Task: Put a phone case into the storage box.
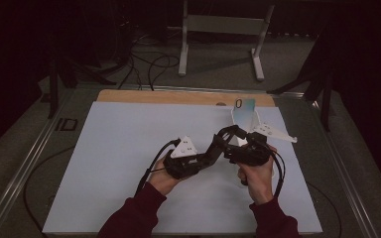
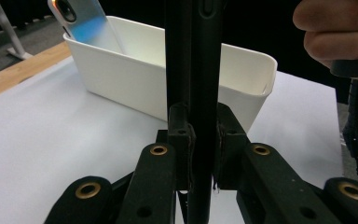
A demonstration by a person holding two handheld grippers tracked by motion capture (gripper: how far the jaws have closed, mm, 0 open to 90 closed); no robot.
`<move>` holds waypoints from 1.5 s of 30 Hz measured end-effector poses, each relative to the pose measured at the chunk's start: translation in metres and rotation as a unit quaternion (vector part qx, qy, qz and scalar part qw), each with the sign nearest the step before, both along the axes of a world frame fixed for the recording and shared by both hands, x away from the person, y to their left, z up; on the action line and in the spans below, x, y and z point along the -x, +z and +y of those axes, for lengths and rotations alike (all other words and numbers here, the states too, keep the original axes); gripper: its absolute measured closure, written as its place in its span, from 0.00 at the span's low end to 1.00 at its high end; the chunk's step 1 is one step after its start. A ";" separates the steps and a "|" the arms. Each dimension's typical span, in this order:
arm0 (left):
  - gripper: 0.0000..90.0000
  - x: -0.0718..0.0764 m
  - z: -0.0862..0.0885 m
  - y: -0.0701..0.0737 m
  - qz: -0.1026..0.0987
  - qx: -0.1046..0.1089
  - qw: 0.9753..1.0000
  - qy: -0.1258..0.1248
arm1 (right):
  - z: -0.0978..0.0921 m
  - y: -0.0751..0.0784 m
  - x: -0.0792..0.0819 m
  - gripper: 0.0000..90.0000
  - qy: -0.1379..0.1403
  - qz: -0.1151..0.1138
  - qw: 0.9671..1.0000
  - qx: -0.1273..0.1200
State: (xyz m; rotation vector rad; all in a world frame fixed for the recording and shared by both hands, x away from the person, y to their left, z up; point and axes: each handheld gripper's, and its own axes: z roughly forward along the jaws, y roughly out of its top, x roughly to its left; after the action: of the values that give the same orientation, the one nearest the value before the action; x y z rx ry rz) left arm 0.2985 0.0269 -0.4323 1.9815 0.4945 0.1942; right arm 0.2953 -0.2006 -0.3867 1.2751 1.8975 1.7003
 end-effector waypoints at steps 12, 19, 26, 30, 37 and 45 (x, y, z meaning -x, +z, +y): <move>0.78 -0.002 0.001 0.000 0.007 -0.003 1.000 0.004 | 0.003 0.002 0.001 0.15 -0.017 -0.002 1.000 0.014; 0.49 -0.004 0.008 0.001 0.007 -0.013 1.000 0.026 | 0.002 0.001 0.000 0.15 -0.024 0.001 1.000 0.015; 0.17 -0.006 0.024 0.001 -0.009 -0.033 0.997 0.071 | 0.001 0.001 -0.001 0.15 -0.030 -0.003 0.999 0.020; 0.07 -0.007 0.034 0.001 -0.011 -0.037 0.995 0.091 | 0.000 0.001 -0.002 0.15 -0.034 -0.004 0.999 0.022; 0.00 -0.008 0.057 -0.001 -0.021 -0.039 0.991 0.128 | -0.001 0.002 -0.004 0.15 -0.039 -0.007 0.999 0.026; 0.00 -0.005 0.081 -0.002 -0.041 -0.042 0.985 0.164 | -0.004 0.004 -0.007 0.15 -0.043 -0.014 0.999 0.030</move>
State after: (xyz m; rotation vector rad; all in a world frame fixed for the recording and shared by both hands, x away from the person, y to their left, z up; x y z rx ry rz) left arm 0.3036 0.1079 -0.4344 1.9555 0.7678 0.5074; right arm 0.3020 -0.2042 -0.3829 1.2842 1.8365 1.5978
